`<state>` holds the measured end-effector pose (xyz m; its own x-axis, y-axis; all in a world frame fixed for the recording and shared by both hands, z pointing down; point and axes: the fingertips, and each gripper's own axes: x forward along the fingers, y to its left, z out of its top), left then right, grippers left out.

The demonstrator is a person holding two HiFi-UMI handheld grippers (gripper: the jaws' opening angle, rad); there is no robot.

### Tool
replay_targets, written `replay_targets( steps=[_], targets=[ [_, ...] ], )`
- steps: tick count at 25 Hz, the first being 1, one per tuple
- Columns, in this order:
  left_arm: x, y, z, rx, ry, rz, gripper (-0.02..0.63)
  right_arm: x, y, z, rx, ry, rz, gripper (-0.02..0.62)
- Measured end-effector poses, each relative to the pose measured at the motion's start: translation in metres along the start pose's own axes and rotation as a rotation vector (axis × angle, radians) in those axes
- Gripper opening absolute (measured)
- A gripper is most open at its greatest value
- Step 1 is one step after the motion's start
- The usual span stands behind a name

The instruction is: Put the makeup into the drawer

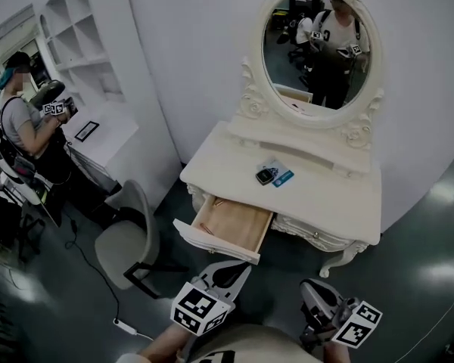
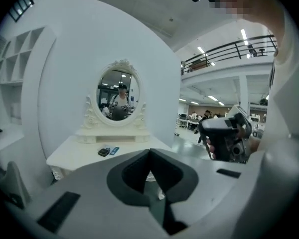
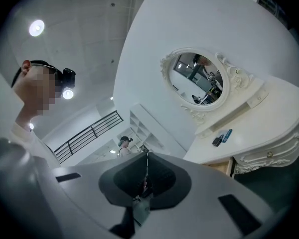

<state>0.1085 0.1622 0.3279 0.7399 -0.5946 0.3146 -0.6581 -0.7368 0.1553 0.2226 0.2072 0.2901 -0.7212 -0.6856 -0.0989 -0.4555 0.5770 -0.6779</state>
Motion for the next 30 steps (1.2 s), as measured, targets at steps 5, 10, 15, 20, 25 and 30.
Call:
replay_targets(
  steps=[5, 10, 15, 20, 25, 30],
  targets=[
    [-0.006, 0.061, 0.008, -0.080, -0.042, 0.009, 0.055, 0.073, -0.008, -0.013, -0.003, 0.089, 0.025, 0.026],
    [-0.018, 0.107, 0.011, -0.134, -0.064, 0.025, 0.055, 0.135, -0.004, -0.024, -0.021, 0.156, 0.046, 0.026],
    [-0.031, 0.147, 0.015, -0.146, -0.097, 0.044, 0.055, 0.185, -0.005, -0.033, -0.054, 0.221, 0.055, 0.026],
    [-0.033, 0.181, 0.008, -0.189, -0.119, 0.068, 0.055, 0.220, -0.011, -0.045, -0.088, 0.289, 0.038, 0.027],
    [-0.016, 0.193, 0.009, -0.208, -0.106, 0.067, 0.055, 0.228, -0.042, -0.035, -0.147, 0.344, -0.022, 0.026],
    [0.011, 0.212, 0.013, -0.228, -0.099, 0.111, 0.055, 0.230, -0.092, -0.012, -0.136, 0.353, -0.063, 0.028]
  ],
)
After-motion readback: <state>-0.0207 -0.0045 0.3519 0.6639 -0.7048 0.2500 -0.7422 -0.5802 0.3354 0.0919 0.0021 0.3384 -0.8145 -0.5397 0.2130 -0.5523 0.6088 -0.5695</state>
